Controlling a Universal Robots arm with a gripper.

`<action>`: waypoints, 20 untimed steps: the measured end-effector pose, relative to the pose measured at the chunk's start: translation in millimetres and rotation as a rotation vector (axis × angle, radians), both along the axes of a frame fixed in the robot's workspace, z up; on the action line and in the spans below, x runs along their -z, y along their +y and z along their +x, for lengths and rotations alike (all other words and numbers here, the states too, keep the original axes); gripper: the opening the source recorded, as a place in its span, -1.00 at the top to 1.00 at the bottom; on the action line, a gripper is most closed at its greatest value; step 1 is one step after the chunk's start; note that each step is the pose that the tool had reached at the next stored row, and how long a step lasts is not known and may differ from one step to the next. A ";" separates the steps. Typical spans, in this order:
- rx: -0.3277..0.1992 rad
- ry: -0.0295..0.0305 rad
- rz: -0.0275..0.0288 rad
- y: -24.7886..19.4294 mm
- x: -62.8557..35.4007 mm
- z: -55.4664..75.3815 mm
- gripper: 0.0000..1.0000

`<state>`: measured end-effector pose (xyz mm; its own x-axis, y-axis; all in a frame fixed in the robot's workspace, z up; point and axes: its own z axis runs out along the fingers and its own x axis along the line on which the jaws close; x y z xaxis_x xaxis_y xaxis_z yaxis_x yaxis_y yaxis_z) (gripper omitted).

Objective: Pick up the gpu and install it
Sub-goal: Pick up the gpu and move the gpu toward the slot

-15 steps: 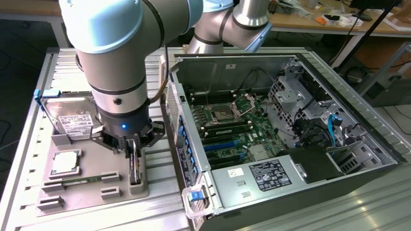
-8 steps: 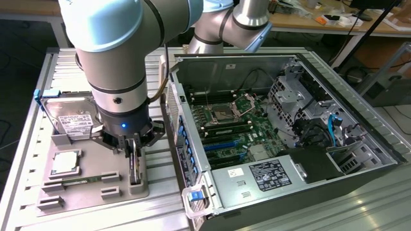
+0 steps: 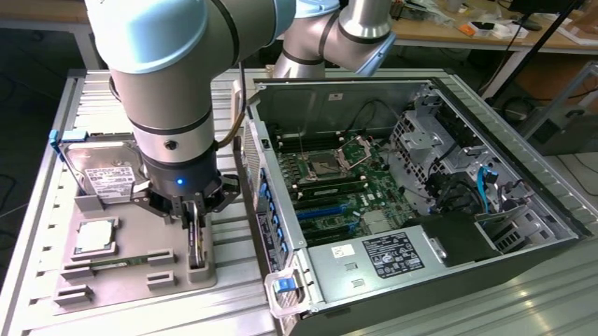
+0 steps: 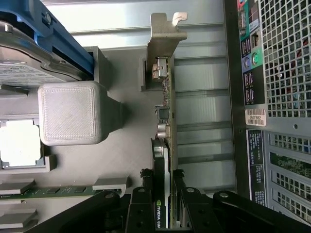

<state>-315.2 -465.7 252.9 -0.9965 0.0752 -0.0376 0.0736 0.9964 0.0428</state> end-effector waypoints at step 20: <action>0.000 0.0000 -0.0009 0.0 -6.5 0.0 0.47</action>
<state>-315.2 -465.7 259.3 -0.9965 0.0752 -0.0376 0.0736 0.9964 0.0420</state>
